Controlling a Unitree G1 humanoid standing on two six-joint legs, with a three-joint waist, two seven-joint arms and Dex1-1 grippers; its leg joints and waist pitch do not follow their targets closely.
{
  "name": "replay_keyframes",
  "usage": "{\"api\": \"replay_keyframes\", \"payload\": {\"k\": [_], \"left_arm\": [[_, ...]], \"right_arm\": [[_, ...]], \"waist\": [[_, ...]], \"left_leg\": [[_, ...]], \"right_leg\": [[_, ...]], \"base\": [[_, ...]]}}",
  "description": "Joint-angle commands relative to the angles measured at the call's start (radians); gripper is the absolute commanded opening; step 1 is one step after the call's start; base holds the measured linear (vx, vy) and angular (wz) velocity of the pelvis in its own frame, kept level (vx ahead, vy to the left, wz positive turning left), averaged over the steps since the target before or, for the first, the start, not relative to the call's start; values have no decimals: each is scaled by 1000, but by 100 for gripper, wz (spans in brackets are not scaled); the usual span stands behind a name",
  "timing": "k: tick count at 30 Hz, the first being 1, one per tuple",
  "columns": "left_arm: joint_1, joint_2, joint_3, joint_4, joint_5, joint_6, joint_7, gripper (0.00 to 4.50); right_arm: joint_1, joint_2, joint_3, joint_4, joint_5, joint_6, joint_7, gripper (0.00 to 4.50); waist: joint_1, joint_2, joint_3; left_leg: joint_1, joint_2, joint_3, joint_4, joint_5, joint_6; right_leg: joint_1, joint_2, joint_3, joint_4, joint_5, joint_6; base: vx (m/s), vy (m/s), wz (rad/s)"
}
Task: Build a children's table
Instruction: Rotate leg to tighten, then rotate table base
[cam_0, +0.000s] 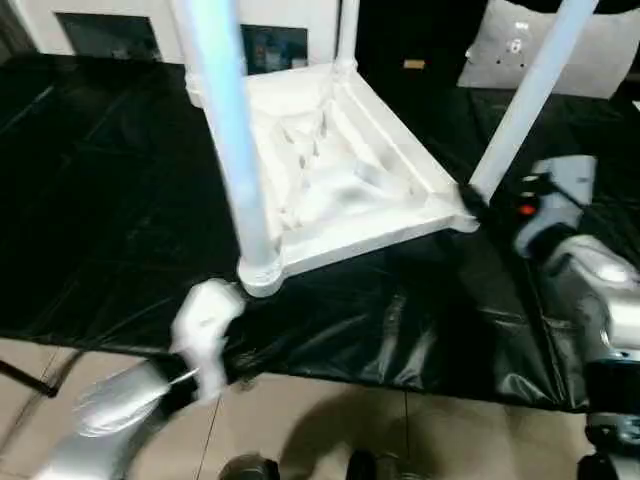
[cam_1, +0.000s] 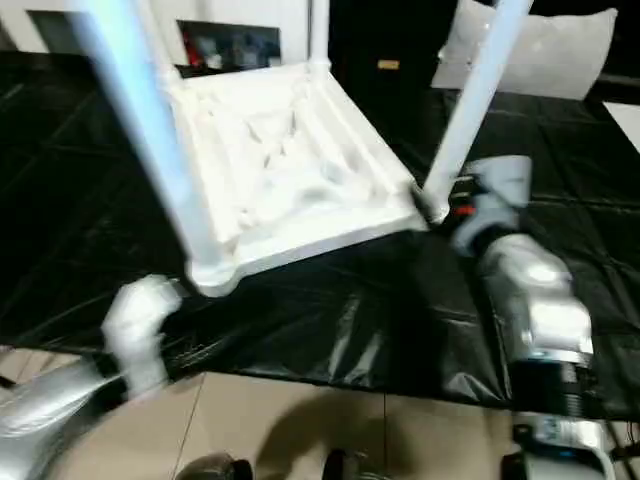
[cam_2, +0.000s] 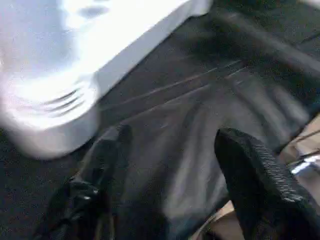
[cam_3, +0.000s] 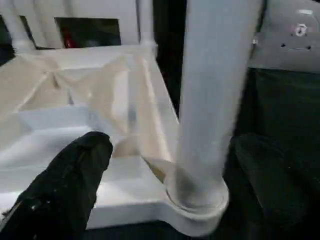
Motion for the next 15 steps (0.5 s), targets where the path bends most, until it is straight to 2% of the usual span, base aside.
{"api": "replay_keyframes", "payload": {"k": [1,3,4,5,8,10,11,14,15], "left_arm": [[12,21,54,-33,-19,15,9,334],[13,52,106,-33,-20,20,19,344],[-11,73,141,-17,-39,30,16,348],[-30,90,157,-7,-52,34,13,356],[-40,101,165,-1,-58,36,11,378],[-93,107,184,27,-69,45,24,389],[-107,102,183,35,-70,43,28,397],[-170,74,168,68,-100,38,42,419],[-186,69,162,77,-108,42,43,425]], "right_arm": [[24,12,21,-19,-2,0,12,450],[57,21,50,-51,2,19,25,450],[90,28,87,-83,3,35,46,450],[113,36,118,-104,1,48,59,450],[127,42,136,-115,-1,56,67,450],[172,76,206,-143,-31,85,61,450],[179,82,224,-146,-41,88,59,450],[189,105,267,-142,-67,102,43,450],[187,109,273,-138,-75,104,36,450]], "waist": [[-4,-3,-62],[-7,-4,-61],[-11,1,-62],[-13,0,-61],[-14,3,-62],[-14,7,-63],[-13,10,-66],[-12,8,-65],[-10,10,-67]], "left_leg": [[-3,102,-47,-75,-45,131],[-2,104,-50,-77,-60,127],[1,104,-52,-77,-68,127],[1,105,-52,-77,-69,125],[5,110,-55,-80,-81,119],[5,114,-56,-80,-74,106],[7,115,-57,-80,-68,103],[3,111,-53,-79,-65,93],[6,112,-53,-78,-69,86]], "right_leg": [[60,-124,97,-93,-348,-67],[60,-123,97,-93,-359,-60],[59,-122,96,-95,-364,-56],[58,-122,97,-94,-363,-54],[55,-123,99,-91,-352,-68],[55,-125,103,-84,-320,-81],[56,-127,104,-82,-302,-89],[59,-132,108,-82,-296,-103],[60,-132,107,-83,-298,-106]], "base": [[0,0,0],[0,0,0],[0,0,0],[0,0,0],[0,0,0],[0,0,0],[0,0,0],[0,0,0],[0,0,0]]}}
